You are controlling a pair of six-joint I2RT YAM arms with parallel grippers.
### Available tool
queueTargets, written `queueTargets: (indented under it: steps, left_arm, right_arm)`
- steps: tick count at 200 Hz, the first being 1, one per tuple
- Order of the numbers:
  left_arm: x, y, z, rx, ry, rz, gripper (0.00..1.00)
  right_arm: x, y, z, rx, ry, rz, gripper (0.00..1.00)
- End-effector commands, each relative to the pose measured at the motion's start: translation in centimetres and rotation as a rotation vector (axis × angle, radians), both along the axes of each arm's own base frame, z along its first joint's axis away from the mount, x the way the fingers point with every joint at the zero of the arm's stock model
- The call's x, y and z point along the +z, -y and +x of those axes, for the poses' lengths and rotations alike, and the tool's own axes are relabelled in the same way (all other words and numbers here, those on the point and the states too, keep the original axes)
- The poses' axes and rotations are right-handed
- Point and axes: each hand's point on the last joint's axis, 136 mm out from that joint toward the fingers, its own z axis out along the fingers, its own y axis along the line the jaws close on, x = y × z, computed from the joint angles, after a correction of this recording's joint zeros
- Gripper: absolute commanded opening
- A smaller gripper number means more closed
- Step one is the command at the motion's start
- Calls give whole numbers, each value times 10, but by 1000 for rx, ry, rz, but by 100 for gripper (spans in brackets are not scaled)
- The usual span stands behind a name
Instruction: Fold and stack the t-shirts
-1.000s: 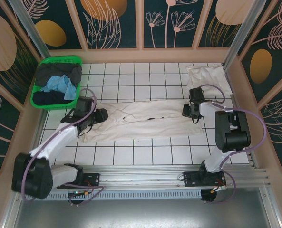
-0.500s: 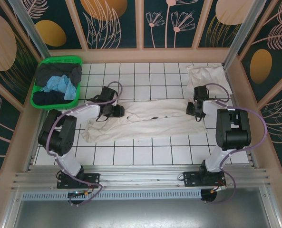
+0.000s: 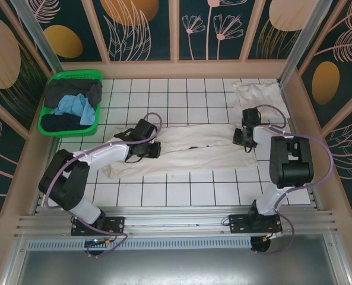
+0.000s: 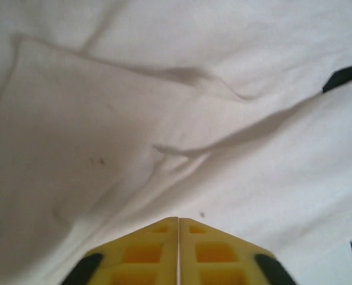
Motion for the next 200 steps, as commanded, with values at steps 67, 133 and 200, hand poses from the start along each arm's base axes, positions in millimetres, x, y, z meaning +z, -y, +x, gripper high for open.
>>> queueTargets:
  steps: [67, 133, 200]
  left_arm:
    - [-32, -41, 73, 110, -6, 217, 44]
    - [-31, -26, 73, 62, -46, 165, 27]
    - [-21, -26, 35, 49, -62, 160, 24]
  right_arm:
    - [-3, -1, -6, 32, 10, 20, 37]
    - [-6, 4, -11, 20, 3, 6, 37]
    - [-8, 6, -9, 17, -1, 2, 37]
